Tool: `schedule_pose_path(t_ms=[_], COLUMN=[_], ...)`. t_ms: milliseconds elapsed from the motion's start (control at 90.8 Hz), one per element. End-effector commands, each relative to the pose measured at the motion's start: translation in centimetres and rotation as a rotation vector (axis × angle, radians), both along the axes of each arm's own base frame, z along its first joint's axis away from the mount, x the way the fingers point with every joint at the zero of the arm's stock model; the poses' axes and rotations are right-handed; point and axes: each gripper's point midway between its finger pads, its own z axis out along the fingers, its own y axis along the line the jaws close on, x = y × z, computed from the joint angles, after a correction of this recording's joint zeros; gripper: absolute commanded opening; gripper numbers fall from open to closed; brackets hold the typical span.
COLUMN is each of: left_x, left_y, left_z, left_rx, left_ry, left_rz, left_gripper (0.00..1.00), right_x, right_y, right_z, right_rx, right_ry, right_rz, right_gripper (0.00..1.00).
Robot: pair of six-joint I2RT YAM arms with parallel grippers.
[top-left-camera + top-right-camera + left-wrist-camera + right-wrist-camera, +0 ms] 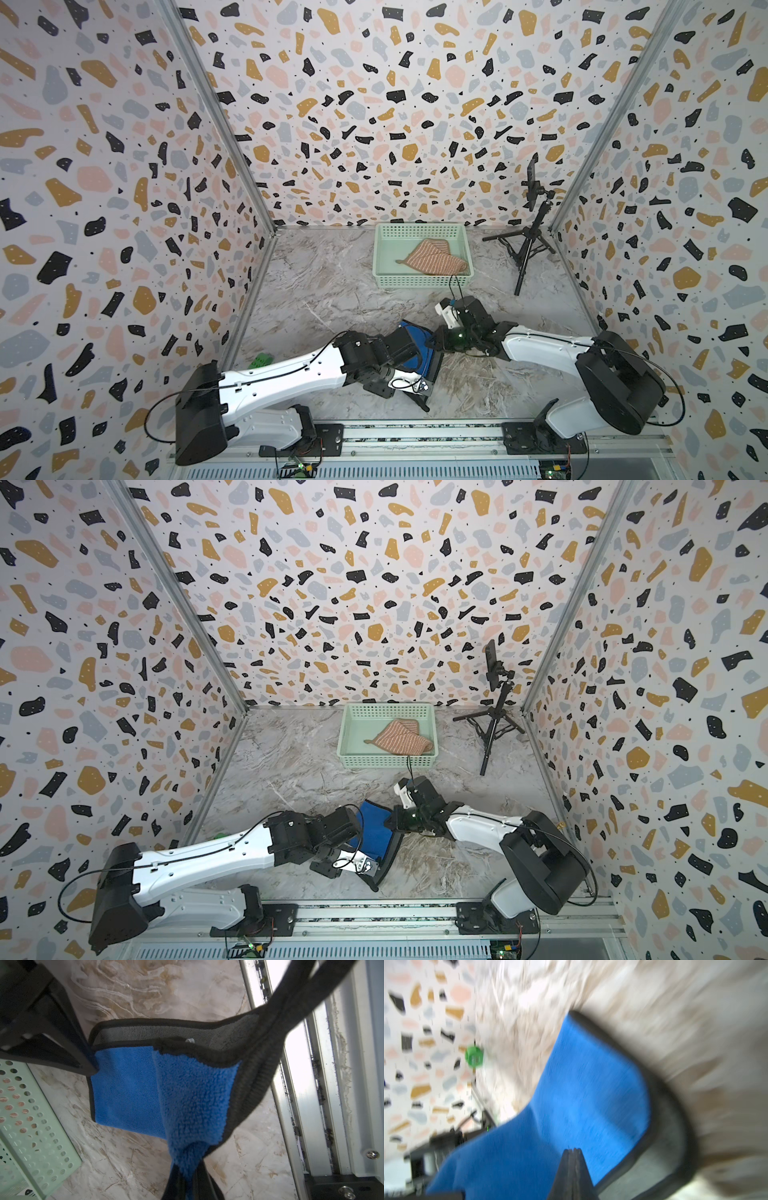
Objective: Fold the square dishcloth
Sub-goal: Fold the cleaning item at the center of the board.
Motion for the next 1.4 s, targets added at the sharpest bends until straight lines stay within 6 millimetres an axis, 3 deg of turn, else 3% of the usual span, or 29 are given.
schedule_pose_path(t_ms=[0,132,253,319,385,440,506,716,1013,1178,1310,1387], left_x=[1.1,2.1,3.9,5.1,6.2,7.0,7.9,10.2,13.3,15.6,17.2,17.6], left_y=[-0.8,-1.5,-2.8,-3.5,-4.0,-4.4,-4.7,-5.4,-7.3,-7.9,-7.8,-7.6], left_z=[0.8,1.2,1.6,1.6,1.6,1.4,1.2,-0.6,-2.9,-3.6,-2.2,-0.8], left_rx=[-0.014,-0.036,-0.058,-0.064,-0.066,-0.062,-0.060,-0.025,0.002,0.000,-0.029,-0.053], left_ry=[-0.030,-0.048,-0.066,-0.073,-0.080,-0.078,-0.076,-0.062,-0.091,-0.172,-0.244,-0.265], left_rz=[-0.005,-0.003,0.017,0.031,0.042,0.048,0.059,0.084,0.107,0.143,0.182,0.199], left_gripper=[0.00,0.00,0.00,0.00,0.00,0.00,0.00,0.00,0.00,0.37,0.63,0.67], right_x=[0.2,0.0,-0.5,-0.3,0.5,1.3,2.1,3.9,4.2,4.2,4.4,4.4], right_y=[-1.1,-1.9,-2.0,-1.8,-1.5,-1.9,-3.1,-7.4,-9.4,-9.6,-10.6,-11.4], right_z=[-3.1,-6.6,-8.1,-7.1,-4.4,-2.0,-0.8,-1.8,-3.0,-3.2,-2.2,-1.4], right_rx=[-0.108,-0.184,-0.190,-0.138,-0.021,0.017,-0.021,-0.153,-0.236,-0.243,-0.264,-0.281], right_ry=[0.057,0.107,0.148,0.148,0.120,0.054,-0.006,-0.078,-0.127,-0.134,-0.178,-0.212], right_rz=[-0.008,-0.007,0.003,0.002,-0.010,-0.031,-0.062,-0.204,-0.256,-0.260,-0.297,-0.325], right_gripper=[0.00,0.00,0.00,0.00,0.00,0.00,0.00,0.00,0.00,0.00,0.02,0.03])
